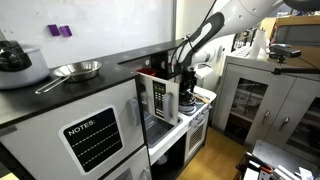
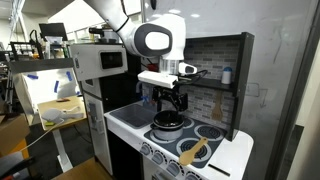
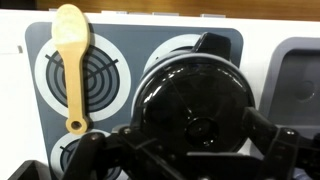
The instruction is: Remove the black lid from the pot on the stove and put it on top of the cabinet
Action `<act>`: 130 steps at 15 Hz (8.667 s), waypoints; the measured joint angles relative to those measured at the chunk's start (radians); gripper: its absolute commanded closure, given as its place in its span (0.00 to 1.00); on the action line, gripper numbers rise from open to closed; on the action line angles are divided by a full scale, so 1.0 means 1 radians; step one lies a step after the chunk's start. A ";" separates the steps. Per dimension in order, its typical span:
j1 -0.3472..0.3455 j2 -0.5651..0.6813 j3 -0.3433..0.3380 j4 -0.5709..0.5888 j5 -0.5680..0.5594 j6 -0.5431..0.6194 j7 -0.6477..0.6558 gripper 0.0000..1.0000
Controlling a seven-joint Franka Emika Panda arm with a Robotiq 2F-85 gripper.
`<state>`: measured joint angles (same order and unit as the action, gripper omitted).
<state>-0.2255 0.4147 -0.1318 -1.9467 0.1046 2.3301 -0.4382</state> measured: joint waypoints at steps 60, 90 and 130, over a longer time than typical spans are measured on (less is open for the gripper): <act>0.215 -0.987 0.084 -0.345 -0.209 -0.392 0.236 0.92; 0.248 -0.323 0.138 0.509 -0.205 -0.714 0.252 0.92; 0.265 0.221 0.132 1.587 -0.197 -1.276 0.442 0.00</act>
<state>0.0395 0.6354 0.0003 -0.3601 -0.0922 1.0537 0.0033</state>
